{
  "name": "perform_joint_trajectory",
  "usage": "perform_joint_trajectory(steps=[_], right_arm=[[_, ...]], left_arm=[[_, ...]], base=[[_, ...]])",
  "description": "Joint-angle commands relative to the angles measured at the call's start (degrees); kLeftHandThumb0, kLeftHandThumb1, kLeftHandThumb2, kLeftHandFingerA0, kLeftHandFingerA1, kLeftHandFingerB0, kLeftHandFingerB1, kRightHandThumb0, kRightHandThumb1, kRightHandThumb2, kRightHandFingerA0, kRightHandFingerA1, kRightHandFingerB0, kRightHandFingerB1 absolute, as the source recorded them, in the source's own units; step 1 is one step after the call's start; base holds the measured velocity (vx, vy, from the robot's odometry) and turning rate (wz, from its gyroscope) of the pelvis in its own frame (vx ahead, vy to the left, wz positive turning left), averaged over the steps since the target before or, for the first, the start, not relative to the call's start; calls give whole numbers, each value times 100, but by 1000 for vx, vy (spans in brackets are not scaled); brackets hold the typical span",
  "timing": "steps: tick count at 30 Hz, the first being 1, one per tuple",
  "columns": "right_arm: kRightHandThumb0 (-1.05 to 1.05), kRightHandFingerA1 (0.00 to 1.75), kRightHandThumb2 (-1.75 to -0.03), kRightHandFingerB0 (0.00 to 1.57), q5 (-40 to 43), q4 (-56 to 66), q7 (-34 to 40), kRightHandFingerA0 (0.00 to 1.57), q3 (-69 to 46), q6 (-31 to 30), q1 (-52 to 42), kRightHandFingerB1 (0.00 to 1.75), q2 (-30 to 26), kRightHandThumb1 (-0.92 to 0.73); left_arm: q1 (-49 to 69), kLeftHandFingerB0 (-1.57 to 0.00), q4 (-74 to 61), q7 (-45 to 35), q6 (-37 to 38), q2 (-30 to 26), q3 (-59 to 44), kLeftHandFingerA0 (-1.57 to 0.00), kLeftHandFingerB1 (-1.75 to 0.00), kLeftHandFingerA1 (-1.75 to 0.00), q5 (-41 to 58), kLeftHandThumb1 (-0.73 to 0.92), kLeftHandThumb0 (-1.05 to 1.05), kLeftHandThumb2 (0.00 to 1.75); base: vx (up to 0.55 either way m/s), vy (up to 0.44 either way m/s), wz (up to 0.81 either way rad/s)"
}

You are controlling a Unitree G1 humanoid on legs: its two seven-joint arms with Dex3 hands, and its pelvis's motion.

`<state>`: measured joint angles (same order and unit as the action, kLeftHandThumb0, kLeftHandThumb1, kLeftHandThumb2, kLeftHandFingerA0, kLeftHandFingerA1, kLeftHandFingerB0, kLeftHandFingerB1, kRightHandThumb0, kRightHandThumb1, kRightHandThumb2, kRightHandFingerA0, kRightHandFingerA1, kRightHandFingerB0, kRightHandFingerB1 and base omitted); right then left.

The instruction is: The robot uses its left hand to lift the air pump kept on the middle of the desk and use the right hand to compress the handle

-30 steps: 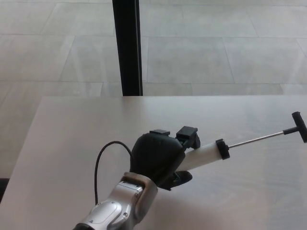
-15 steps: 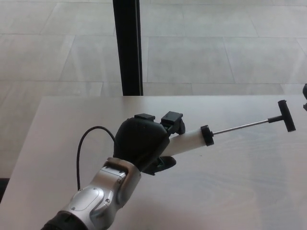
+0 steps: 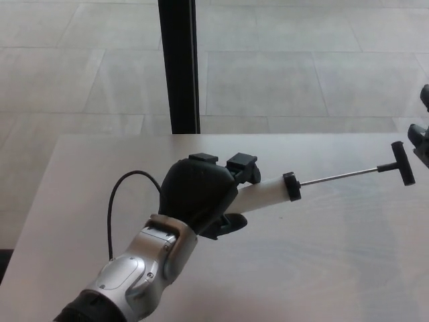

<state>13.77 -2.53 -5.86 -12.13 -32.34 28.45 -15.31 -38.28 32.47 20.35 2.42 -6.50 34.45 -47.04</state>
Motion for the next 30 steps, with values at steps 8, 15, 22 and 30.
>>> perform_joint_trajectory(steps=[8,15,22,30], right_arm=[[-96,0,-88,0,24,-517,95,0,-17,301,238,0,339,-92],[-105,12,-130,0,-22,-556,57,0,33,360,291,0,378,-91],[-105,12,-130,0,-98,-418,-73,0,155,403,236,0,227,-89],[-105,13,-131,0,-113,77,-73,0,426,132,117,0,332,-92]], left_arm=[[-288,-73,55,44,-40,327,-345,-86,-125,-168,124,69,-18,79],[-362,-77,222,88,-130,458,-428,-88,-116,-170,30,69,-19,71],[-327,-78,114,-238,-255,361,-404,-90,-98,-169,15,69,-22,64],[-487,-79,435,155,-89,301,-277,-87,-108,-165,-153,70,-21,65]], base=[[0,0,0],[0,0,0],[0,0,0],[0,0,0]])
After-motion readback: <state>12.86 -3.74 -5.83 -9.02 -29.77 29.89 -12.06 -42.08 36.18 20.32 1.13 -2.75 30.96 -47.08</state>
